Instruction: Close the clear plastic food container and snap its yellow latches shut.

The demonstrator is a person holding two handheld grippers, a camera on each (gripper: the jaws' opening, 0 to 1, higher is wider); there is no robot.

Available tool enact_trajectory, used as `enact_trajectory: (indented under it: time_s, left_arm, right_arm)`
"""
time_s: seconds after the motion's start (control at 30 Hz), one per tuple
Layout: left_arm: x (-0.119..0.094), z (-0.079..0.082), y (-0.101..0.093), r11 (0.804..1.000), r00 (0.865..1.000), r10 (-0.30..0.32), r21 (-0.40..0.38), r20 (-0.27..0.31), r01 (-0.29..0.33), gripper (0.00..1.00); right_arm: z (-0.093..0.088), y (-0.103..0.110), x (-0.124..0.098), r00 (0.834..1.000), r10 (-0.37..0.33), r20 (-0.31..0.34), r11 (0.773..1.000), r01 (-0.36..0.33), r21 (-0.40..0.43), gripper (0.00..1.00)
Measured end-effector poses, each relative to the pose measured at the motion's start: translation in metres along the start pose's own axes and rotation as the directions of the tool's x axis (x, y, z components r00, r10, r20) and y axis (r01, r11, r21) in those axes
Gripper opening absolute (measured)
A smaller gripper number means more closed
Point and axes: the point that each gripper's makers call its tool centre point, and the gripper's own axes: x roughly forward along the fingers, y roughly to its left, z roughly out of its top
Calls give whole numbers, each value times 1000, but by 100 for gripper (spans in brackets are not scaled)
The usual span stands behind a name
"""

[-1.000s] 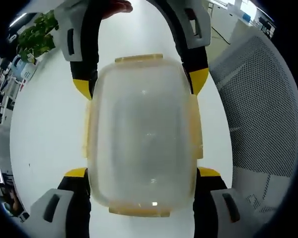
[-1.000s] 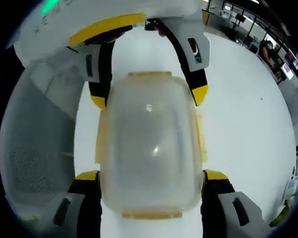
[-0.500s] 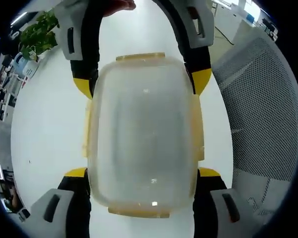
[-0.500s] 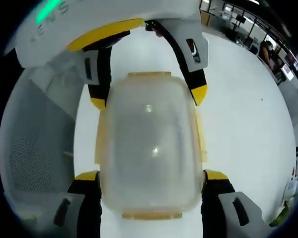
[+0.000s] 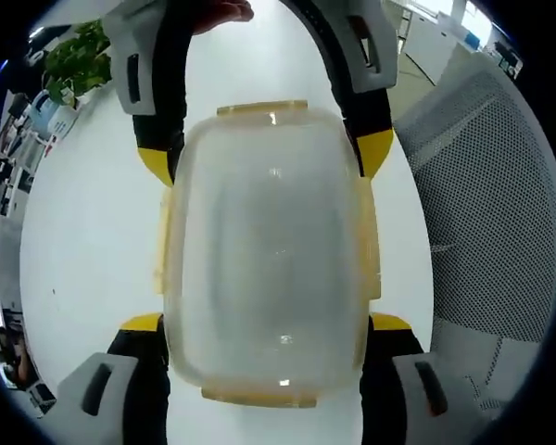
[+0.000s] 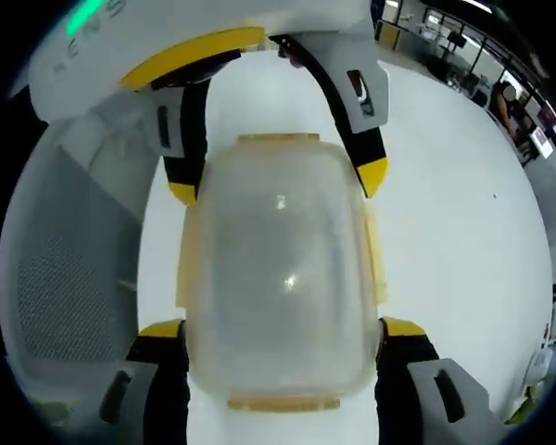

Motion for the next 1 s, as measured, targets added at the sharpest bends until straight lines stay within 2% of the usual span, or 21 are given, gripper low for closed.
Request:
enact_trajectory:
  time_s: [0.57,0.7,1.0]
  left_arm:
    - [-12,-46,-4,999,1000,7,-34,-27,-8,87]
    - [-13,-52,-5,999,1000,8,-39,-26,-9,87]
    - [-13,-51,-5,999,1000,8,-45,-16,-9,87]
  right_arm:
    - [44,3,17,1000,14,14,999,-14,-36,84]
    - [49,4,19,1000,15,8,999,-15,-42,84]
    - [48,4,19,1000,13,-5,999,-13,-42,84]
